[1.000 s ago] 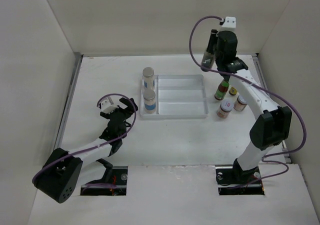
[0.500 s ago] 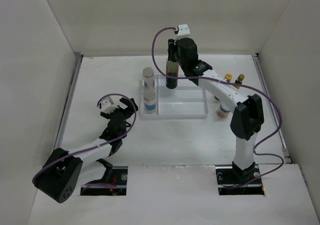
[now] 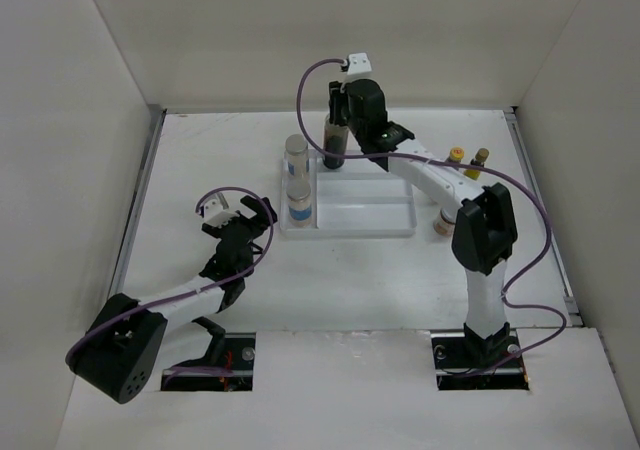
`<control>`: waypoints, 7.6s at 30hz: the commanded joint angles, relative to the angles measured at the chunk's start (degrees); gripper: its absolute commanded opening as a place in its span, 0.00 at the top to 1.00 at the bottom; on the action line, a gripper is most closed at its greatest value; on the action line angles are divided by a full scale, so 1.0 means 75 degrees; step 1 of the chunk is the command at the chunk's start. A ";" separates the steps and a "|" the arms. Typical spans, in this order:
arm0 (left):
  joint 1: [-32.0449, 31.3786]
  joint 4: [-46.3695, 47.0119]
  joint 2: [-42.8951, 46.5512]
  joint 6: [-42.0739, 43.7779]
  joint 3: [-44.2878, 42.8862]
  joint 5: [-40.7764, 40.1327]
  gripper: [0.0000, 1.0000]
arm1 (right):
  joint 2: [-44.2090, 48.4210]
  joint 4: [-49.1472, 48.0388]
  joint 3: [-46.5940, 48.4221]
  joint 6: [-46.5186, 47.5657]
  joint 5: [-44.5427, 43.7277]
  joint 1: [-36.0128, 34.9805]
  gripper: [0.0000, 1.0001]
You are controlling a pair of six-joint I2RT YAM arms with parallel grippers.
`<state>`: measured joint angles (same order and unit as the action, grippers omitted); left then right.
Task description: Organize the condiment bottles
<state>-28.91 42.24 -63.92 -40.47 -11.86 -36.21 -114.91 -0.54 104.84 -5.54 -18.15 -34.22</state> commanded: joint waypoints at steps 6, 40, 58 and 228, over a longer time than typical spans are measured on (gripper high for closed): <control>0.0016 0.0368 -0.0020 -0.0089 -0.0235 0.0116 0.00 | 0.0193 -0.1557 -0.0348 -0.0421 0.0030 -0.0189 0.71; 0.0122 0.0263 -0.0021 -0.0264 -0.0212 0.0492 0.00 | 0.4518 -0.0514 -0.6022 -0.1382 -0.1238 0.3033 0.00; 0.0122 0.0263 -0.0313 -0.0335 -0.0329 0.0691 0.00 | 0.4293 -0.1216 -0.5833 -0.1207 -0.1634 0.3151 0.72; 0.0216 0.0227 -0.0255 -0.0593 -0.0247 0.1008 0.00 | 0.5298 -0.1759 -0.7260 -0.2202 -0.2757 0.1217 0.22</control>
<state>-27.38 42.06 -66.98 -44.38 -12.40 -28.82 -81.82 -16.25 55.22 -19.11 -31.81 -24.86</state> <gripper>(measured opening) 0.997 0.777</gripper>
